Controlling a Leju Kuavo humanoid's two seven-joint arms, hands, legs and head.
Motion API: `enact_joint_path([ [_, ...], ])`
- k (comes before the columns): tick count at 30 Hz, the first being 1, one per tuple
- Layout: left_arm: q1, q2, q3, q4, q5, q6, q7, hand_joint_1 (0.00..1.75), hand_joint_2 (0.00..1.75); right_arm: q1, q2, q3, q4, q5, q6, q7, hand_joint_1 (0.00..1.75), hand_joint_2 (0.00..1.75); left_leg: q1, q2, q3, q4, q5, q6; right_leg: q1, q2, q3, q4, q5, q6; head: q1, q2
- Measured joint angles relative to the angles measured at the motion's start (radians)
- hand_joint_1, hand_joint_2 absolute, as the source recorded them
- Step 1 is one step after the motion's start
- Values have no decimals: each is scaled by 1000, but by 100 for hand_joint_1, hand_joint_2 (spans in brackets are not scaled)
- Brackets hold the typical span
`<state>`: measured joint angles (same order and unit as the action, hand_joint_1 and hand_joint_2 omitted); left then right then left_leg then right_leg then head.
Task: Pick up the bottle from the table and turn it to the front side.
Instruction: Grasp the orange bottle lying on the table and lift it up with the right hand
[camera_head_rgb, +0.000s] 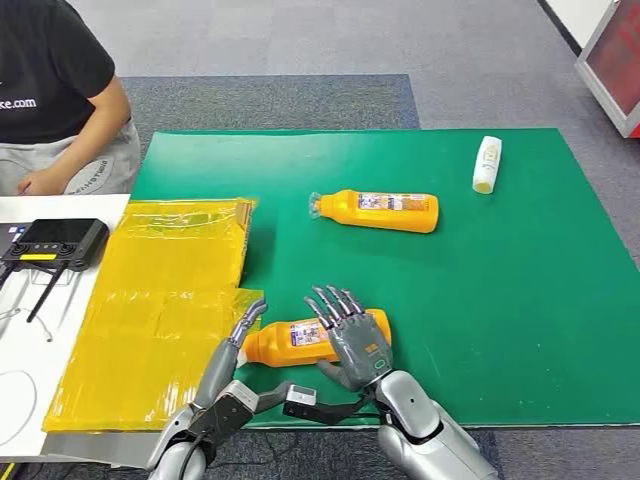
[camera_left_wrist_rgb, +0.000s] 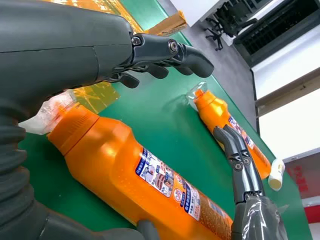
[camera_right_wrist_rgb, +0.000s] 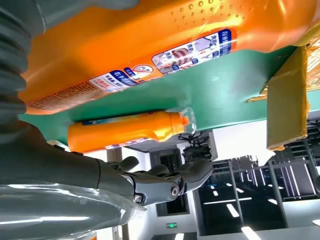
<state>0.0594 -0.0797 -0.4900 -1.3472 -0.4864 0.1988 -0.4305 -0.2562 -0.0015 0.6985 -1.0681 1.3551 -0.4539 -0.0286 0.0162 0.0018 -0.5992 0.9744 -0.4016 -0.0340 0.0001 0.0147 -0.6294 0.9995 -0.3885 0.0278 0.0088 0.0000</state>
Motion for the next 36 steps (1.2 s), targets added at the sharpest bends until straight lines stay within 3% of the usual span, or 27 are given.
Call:
enact_joint_path([
  [13, 1, 6, 4, 1, 6, 1, 0, 0, 175, -26, 0, -6, 116, 6, 7, -20, 0, 175, 0, 0, 0, 0, 0, 0, 0, 0, 0, 0, 0, 0, 0, 0],
  [22, 3, 14, 15, 1, 10, 12, 0, 0, 175, -99, -8, -3, 185, -49, 162, -33, 1, 175, 0, 0, 2, 0, 0, 0, 0, 0, 2, 0, 0, 0, 0, 0],
  [24, 4, 14, 16, 1, 11, 16, 0, 0, 175, -118, -8, -2, 199, -62, 188, -28, 37, 175, 0, 0, 3, 0, 0, 0, 0, 0, 3, 0, 0, 0, 0, 0],
  [26, 6, 14, 17, 1, 13, 18, 0, 0, 175, -131, -8, 0, 209, -72, 200, -23, 119, 175, 0, 0, 4, 0, 0, 0, 0, 0, 4, 0, 0, 0, 0, 0],
  [28, 7, 14, 18, 1, 14, 19, -1, 0, 175, -138, -8, 2, 217, -78, 203, -20, 170, 175, 0, 0, 5, 0, 0, 0, 0, 0, 5, 0, 1, 1, 0, 0],
  [36, 10, 15, 19, 1, 15, 26, -1, 0, 175, -155, -8, 14, 240, -59, 208, 18, 175, 175, 0, 0, 5, 0, 2, 2, 0, 0, 5, 0, 2, 2, 0, 0],
])
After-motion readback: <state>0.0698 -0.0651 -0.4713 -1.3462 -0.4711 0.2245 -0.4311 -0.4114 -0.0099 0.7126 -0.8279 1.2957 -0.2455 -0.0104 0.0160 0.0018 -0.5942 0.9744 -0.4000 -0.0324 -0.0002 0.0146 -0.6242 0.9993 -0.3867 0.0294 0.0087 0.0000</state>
